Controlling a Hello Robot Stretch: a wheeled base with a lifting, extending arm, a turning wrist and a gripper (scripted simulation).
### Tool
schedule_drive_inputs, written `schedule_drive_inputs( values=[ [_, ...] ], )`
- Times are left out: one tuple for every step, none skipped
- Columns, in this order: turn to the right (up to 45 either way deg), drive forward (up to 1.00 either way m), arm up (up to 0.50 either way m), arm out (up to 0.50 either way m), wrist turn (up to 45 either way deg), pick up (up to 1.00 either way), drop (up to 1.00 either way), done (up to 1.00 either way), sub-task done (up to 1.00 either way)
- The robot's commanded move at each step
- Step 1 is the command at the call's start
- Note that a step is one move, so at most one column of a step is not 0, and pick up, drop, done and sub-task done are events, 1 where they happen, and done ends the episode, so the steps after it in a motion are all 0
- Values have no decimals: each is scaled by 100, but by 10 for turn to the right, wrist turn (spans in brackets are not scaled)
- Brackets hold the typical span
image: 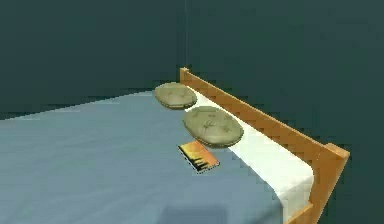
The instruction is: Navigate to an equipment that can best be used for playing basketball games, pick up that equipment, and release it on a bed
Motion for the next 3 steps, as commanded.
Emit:
schedule_drive_inputs(
  values=[
    [-450,0,0,0,0,0,0,0,0],
    [-450,0,0,0,0,0,0,0,0],
    [-300,0,0,0,0,0,0,0,0]
  ],
)
